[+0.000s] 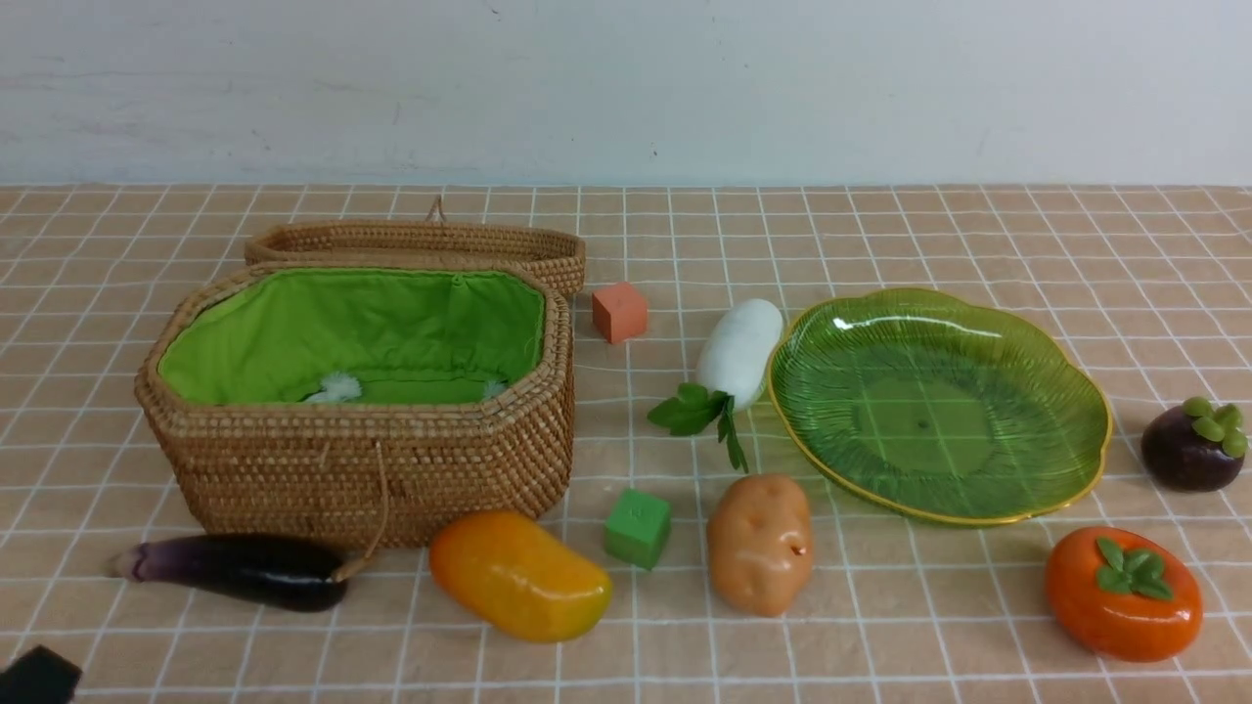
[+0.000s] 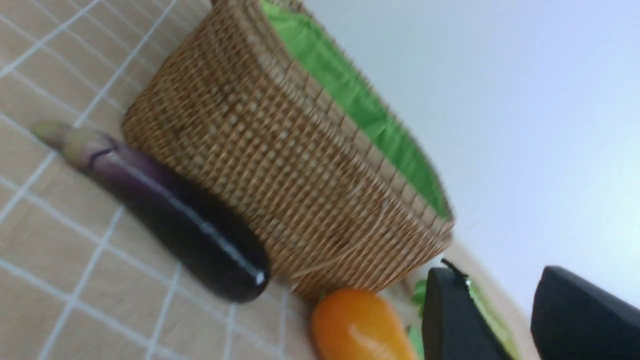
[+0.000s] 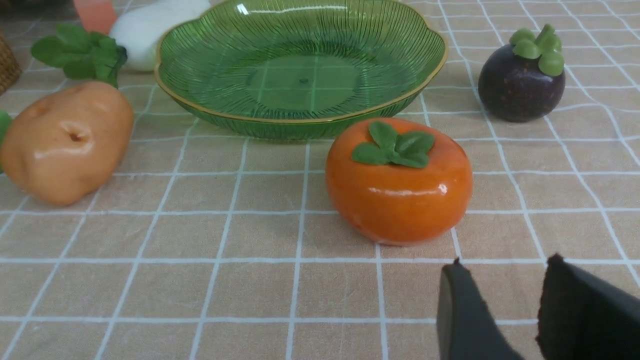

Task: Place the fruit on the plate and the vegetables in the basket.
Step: Use the left arm to grab an eggplant and put it into the left basket

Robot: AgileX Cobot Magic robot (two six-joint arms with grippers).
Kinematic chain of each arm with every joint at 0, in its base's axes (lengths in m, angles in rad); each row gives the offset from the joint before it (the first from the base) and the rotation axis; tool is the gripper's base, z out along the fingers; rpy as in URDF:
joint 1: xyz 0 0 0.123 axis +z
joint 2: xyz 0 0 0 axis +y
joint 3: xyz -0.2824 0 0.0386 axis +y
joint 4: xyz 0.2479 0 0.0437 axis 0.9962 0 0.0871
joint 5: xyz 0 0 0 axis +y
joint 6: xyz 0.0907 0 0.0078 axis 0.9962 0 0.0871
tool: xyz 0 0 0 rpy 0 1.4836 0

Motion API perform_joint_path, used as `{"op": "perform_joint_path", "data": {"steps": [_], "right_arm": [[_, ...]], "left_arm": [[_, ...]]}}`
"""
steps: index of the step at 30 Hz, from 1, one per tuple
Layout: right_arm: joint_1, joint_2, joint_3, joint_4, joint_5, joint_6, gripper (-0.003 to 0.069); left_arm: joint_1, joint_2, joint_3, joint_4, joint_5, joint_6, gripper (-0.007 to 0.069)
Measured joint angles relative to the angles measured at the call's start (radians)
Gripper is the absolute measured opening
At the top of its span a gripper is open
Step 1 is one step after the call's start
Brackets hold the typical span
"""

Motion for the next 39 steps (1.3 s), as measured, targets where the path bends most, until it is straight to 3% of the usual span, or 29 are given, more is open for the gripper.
{"op": "perform_joint_path", "data": {"steps": [4, 10, 12, 16, 20, 24, 25, 30, 33, 39], "right_arm": [[0.0, 0.0, 0.0, 0.0, 0.0, 0.0, 0.0242], [0.0, 0.0, 0.0, 0.001, -0.012, 0.002, 0.0242], [0.0, 0.0, 0.008, 0.094, -0.055, 0.065, 0.0242], [0.0, 0.0, 0.008, 0.299, -0.169, 0.164, 0.0242], [0.002, 0.0, -0.001, 0.47, -0.237, 0.205, 0.0226], [0.022, 0.017, -0.115, 0.535, -0.042, 0.179, 0.0168], [0.046, 0.085, -0.241, 0.532, 0.108, 0.096, 0.0125], [0.086, 0.289, -0.586, 0.476, 0.454, -0.105, 0.0048], [0.087, 0.425, -0.803, 0.446, 0.68, -0.215, 0.0027], [0.111, 0.492, -0.927, 0.431, 0.758, -0.26, 0.0027]], "left_arm": [[0.0, 0.0, -0.022, -0.045, -0.015, -0.01, 0.0212], [0.0, 0.08, -0.24, 0.009, 0.295, 0.138, 0.0003], [0.0, 0.196, -0.371, 0.025, 0.507, 0.255, -0.0013], [0.0, 0.369, -0.514, 0.033, 0.76, 0.424, -0.0013], [0.0, 0.489, -0.574, 0.034, 0.803, 0.524, -0.0013], [0.0, 0.563, -0.61, 0.035, 0.821, 0.569, -0.0013], [0.0, 0.635, -0.644, 0.036, 0.865, 0.606, -0.0013], [0.0, 0.788, -0.735, 0.037, 0.916, 0.669, -0.0013], [0.0, 0.898, -0.79, 0.045, 0.888, 0.636, -0.0013], [0.0, 1.027, -0.852, 0.244, 0.856, 0.537, -0.0013]]}}
